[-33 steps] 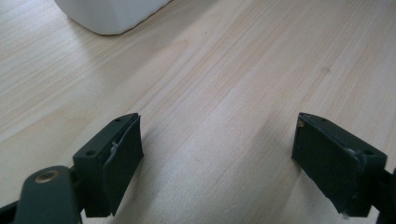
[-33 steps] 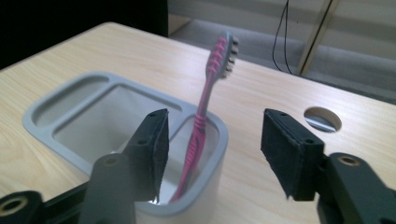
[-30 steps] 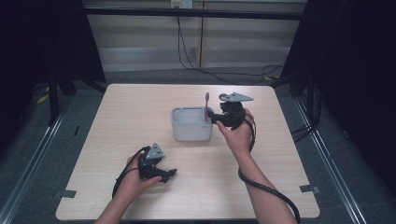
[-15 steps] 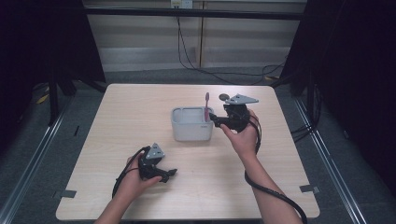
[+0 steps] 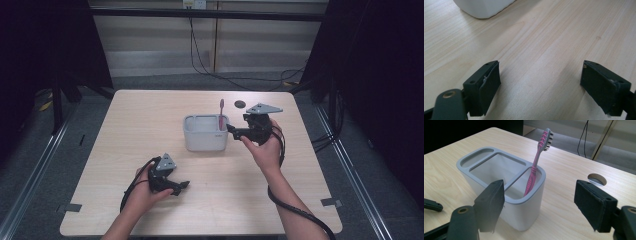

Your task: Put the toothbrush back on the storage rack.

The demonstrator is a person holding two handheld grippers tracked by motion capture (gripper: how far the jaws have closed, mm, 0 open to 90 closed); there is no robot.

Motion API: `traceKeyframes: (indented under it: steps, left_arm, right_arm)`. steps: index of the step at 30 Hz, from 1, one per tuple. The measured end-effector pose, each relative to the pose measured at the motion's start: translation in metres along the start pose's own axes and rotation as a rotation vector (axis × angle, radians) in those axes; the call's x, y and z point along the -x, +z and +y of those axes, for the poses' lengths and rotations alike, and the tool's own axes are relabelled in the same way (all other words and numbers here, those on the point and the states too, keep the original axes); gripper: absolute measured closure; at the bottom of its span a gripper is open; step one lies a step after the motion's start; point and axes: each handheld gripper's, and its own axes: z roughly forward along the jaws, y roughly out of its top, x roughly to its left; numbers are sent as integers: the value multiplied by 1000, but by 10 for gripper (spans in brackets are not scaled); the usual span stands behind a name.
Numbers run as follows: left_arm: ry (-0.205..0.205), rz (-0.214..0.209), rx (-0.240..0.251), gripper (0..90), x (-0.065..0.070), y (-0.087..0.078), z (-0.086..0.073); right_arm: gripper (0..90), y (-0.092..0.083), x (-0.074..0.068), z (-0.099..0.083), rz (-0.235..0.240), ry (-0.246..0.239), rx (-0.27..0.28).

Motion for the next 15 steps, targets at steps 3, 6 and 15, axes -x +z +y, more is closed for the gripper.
traceKeyframes:
  steps: [3, 6, 15]
  left_arm:
    - [0, 0, 0, 157, 0, 0, 0]
    - [0, -1, 0, 157, 0, 0, 0]
    - [0, 0, 0, 157, 0, 0, 0]
  right_arm:
    - [232, -2, 1, -3, 5, 2, -6]
    - [226, -4, 2, -6, 11, 2, -10]
    - [209, -9, 7, -17, 25, 10, -26]
